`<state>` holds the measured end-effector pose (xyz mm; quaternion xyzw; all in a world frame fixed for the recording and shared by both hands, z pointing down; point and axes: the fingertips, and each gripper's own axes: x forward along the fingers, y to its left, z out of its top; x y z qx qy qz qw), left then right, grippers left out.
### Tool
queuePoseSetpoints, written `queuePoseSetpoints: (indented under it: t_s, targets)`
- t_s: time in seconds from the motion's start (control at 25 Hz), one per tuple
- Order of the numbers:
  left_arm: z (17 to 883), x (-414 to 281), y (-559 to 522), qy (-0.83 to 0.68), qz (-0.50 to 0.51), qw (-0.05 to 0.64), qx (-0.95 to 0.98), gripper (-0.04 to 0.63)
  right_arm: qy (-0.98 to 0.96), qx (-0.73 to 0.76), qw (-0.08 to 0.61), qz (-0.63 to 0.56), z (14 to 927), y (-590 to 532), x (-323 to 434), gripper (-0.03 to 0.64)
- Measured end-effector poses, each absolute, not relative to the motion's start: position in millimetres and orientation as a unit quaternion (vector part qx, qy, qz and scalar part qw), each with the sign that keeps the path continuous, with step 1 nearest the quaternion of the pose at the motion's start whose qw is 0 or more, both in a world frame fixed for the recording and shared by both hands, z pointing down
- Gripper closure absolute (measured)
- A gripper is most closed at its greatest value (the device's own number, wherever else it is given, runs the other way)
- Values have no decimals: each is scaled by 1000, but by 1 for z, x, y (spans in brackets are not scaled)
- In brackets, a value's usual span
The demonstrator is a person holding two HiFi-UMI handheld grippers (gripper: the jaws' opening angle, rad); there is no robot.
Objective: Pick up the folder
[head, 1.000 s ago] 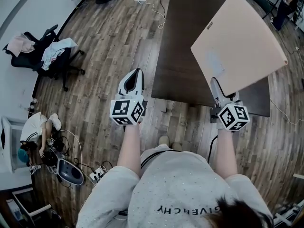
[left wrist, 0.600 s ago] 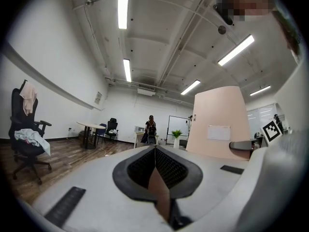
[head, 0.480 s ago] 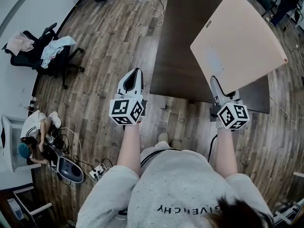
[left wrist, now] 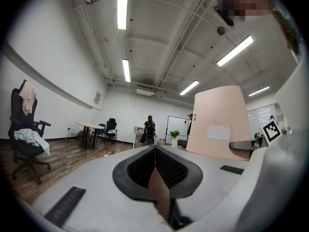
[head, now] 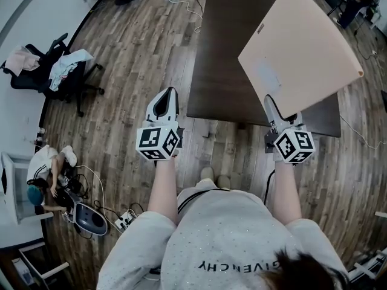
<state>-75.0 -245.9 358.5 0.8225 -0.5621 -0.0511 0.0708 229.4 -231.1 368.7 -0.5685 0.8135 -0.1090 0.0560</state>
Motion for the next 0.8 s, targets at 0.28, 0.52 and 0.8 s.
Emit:
queuePoseSetpoints:
  t_s: [0.28, 0.52, 0.8]
  targets:
    - [361, -73, -232, -560, -49, 76, 823, 595, 813, -570, 47, -109, 373, -216, 231, 345]
    - [364, -75, -223, -561, -46, 80, 823, 595, 813, -569, 46, -116, 377, -208, 230, 345]
    - [364, -75, -216, -563, -41, 85, 821, 595, 817, -563, 42, -118, 375, -202, 227, 345]
